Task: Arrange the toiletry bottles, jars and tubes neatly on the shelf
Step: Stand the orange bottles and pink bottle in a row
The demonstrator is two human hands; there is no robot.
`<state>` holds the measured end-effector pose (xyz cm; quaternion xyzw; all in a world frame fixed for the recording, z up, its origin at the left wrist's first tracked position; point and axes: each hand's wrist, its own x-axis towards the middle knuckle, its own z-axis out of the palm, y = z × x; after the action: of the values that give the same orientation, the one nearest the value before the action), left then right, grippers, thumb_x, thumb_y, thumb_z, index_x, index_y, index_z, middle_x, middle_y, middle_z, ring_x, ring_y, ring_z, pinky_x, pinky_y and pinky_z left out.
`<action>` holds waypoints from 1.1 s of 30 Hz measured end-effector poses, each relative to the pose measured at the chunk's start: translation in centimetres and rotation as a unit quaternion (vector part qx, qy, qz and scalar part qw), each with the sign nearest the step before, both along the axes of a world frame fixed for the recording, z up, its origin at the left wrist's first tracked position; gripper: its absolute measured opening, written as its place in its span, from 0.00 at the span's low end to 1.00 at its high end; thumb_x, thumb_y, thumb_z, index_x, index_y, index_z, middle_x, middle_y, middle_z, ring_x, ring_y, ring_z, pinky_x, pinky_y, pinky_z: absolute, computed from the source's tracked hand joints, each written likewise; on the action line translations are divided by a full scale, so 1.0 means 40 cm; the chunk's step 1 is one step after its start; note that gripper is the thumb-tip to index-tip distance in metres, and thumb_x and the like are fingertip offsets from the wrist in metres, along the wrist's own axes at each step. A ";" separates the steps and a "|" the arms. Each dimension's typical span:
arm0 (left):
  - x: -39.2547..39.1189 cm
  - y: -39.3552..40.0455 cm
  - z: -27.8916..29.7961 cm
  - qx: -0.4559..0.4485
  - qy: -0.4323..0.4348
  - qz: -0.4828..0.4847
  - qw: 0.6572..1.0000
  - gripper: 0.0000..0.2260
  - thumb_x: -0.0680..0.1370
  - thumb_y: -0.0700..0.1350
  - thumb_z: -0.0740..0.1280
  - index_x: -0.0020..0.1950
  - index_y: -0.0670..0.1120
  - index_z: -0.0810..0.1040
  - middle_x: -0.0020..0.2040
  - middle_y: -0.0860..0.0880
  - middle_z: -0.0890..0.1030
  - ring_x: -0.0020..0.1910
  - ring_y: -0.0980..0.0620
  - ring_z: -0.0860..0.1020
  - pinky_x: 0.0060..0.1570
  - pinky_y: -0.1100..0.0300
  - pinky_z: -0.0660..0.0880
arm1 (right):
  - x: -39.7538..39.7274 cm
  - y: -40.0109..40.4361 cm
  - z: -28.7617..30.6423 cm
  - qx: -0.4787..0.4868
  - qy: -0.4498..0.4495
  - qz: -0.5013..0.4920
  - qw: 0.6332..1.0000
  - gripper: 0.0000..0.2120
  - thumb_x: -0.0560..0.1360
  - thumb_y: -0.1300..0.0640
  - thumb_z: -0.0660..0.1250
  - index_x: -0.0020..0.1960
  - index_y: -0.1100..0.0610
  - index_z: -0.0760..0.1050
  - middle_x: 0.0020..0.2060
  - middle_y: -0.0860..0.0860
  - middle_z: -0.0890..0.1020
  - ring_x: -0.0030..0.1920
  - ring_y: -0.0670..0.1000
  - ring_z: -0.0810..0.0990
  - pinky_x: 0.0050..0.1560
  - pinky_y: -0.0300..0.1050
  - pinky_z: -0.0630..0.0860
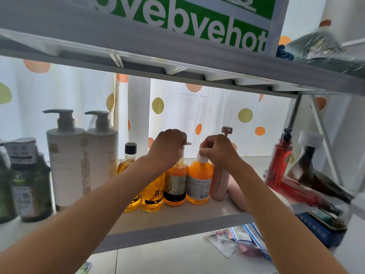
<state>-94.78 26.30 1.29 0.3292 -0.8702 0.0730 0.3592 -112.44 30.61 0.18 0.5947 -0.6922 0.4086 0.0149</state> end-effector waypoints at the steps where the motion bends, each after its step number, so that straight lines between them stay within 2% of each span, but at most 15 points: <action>1: 0.001 0.000 0.000 0.001 0.002 -0.001 1.000 0.06 0.77 0.40 0.65 0.49 0.41 0.80 0.48 0.46 0.81 0.48 0.48 0.78 0.46 0.60 0.70 | -0.003 -0.006 -0.002 0.001 0.008 -0.002 1.000 0.02 0.69 0.58 0.72 0.42 0.54 0.82 0.38 0.46 0.82 0.43 0.47 0.81 0.51 0.49 0.79; 4: 0.001 0.000 -0.003 0.009 0.008 -0.003 1.000 0.05 0.77 0.40 0.65 0.49 0.41 0.80 0.49 0.46 0.81 0.50 0.48 0.78 0.47 0.59 0.70 | -0.008 -0.021 -0.009 0.001 0.031 -0.008 0.999 0.03 0.69 0.56 0.72 0.43 0.53 0.81 0.40 0.48 0.83 0.45 0.49 0.81 0.54 0.54 0.78; 8: -0.002 0.002 -0.007 0.009 0.015 -0.004 1.000 0.04 0.77 0.41 0.65 0.49 0.42 0.79 0.48 0.47 0.81 0.49 0.48 0.78 0.46 0.59 0.71 | -0.014 -0.025 -0.019 -0.002 0.036 -0.020 0.999 0.06 0.71 0.54 0.71 0.47 0.51 0.82 0.44 0.49 0.84 0.47 0.50 0.81 0.54 0.54 0.79; 14: 0.007 0.002 -0.015 0.010 0.000 -0.019 1.000 0.05 0.78 0.43 0.66 0.50 0.44 0.79 0.46 0.48 0.78 0.47 0.49 0.79 0.42 0.62 0.68 | 0.003 0.012 -0.033 -0.003 0.101 -0.051 0.994 0.11 0.72 0.49 0.67 0.53 0.47 0.82 0.52 0.48 0.83 0.56 0.52 0.78 0.54 0.53 0.78; 18: 0.021 0.007 -0.014 0.016 -0.012 -0.032 0.999 0.09 0.78 0.47 0.66 0.55 0.45 0.79 0.51 0.48 0.79 0.50 0.49 0.78 0.47 0.59 0.74 | 0.013 0.056 -0.037 -0.028 0.133 -0.064 0.989 0.14 0.75 0.50 0.66 0.60 0.50 0.79 0.59 0.46 0.80 0.59 0.48 0.75 0.56 0.42 0.72; 20: 0.025 0.012 -0.013 -0.002 -0.019 -0.023 1.000 0.12 0.78 0.48 0.66 0.59 0.46 0.78 0.55 0.48 0.79 0.55 0.48 0.76 0.52 0.56 0.75 | 0.018 0.089 -0.029 -0.053 0.144 -0.092 0.984 0.12 0.75 0.53 0.66 0.57 0.52 0.80 0.58 0.47 0.81 0.59 0.48 0.75 0.54 0.40 0.70; 24: 0.010 0.037 -0.004 -0.019 0.007 -0.050 0.999 0.15 0.79 0.49 0.65 0.64 0.48 0.75 0.63 0.50 0.76 0.63 0.49 0.71 0.57 0.55 0.74 | 0.012 0.168 -0.030 -0.072 0.148 -0.138 0.977 0.07 0.75 0.57 0.65 0.48 0.55 0.81 0.47 0.51 0.83 0.50 0.51 0.78 0.50 0.48 0.74; 27: -0.020 0.068 -0.001 0.000 0.033 -0.109 0.993 0.15 0.78 0.50 0.66 0.64 0.49 0.74 0.64 0.51 0.75 0.64 0.51 0.70 0.58 0.55 0.72 | -0.013 0.231 -0.051 -0.036 0.145 -0.178 0.973 0.08 0.75 0.56 0.66 0.52 0.54 0.81 0.48 0.49 0.83 0.50 0.49 0.78 0.51 0.44 0.74; 30: -0.054 0.092 -0.003 0.009 0.052 -0.164 0.985 0.15 0.78 0.49 0.66 0.64 0.50 0.74 0.63 0.53 0.76 0.64 0.52 0.70 0.57 0.59 0.70 | -0.049 0.268 -0.074 0.037 0.106 -0.222 0.969 0.13 0.74 0.55 0.67 0.58 0.54 0.79 0.54 0.48 0.82 0.53 0.48 0.79 0.53 0.42 0.74; 33: -0.092 0.105 -0.004 -0.001 0.054 -0.184 0.981 0.17 0.78 0.48 0.66 0.66 0.50 0.73 0.64 0.53 0.75 0.64 0.52 0.70 0.59 0.58 0.70 | -0.082 0.274 -0.095 0.091 0.077 -0.248 0.961 0.17 0.73 0.52 0.69 0.62 0.54 0.77 0.57 0.50 0.82 0.56 0.50 0.79 0.54 0.44 0.74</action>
<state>-98.46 30.51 1.13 0.1663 -0.8953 -0.0117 0.4131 -115.71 41.56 -3.62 0.4328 -0.8489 0.2808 0.1150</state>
